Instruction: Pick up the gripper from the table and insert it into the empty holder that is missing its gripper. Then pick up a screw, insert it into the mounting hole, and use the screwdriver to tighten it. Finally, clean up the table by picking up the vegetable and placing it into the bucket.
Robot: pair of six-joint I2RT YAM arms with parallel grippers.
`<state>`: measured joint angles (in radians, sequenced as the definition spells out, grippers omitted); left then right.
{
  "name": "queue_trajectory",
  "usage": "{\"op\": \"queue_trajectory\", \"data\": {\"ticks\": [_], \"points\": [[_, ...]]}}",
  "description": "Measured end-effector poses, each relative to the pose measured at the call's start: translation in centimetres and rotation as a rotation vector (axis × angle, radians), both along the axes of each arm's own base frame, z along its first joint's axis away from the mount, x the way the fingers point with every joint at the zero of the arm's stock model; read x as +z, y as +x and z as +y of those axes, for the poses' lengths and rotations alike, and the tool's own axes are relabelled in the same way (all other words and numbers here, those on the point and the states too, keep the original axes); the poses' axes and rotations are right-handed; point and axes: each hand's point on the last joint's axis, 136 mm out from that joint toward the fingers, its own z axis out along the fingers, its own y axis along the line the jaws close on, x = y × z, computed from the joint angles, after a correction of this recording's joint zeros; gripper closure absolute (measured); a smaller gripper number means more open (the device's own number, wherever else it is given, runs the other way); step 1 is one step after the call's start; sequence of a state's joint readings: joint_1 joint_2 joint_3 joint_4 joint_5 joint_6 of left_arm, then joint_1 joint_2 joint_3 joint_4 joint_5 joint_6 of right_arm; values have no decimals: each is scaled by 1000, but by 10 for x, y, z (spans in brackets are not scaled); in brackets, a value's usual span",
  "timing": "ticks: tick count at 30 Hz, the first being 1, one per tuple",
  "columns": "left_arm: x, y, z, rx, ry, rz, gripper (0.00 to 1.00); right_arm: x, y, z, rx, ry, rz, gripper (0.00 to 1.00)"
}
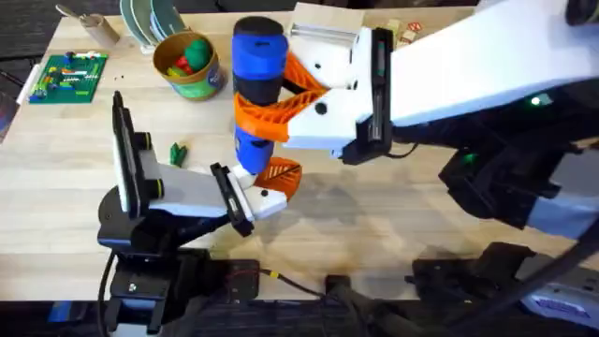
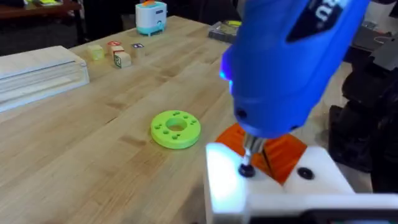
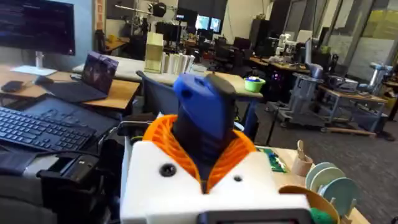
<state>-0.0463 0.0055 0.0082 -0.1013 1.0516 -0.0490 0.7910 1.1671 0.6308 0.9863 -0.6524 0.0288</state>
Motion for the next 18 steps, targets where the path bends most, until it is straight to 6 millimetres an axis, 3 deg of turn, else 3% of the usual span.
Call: {"op": "queue_trajectory", "data": {"ticks": [18], "points": [[0,0,0,1,0,0,987,-5,-1,5,11,-7,8,978]]}}
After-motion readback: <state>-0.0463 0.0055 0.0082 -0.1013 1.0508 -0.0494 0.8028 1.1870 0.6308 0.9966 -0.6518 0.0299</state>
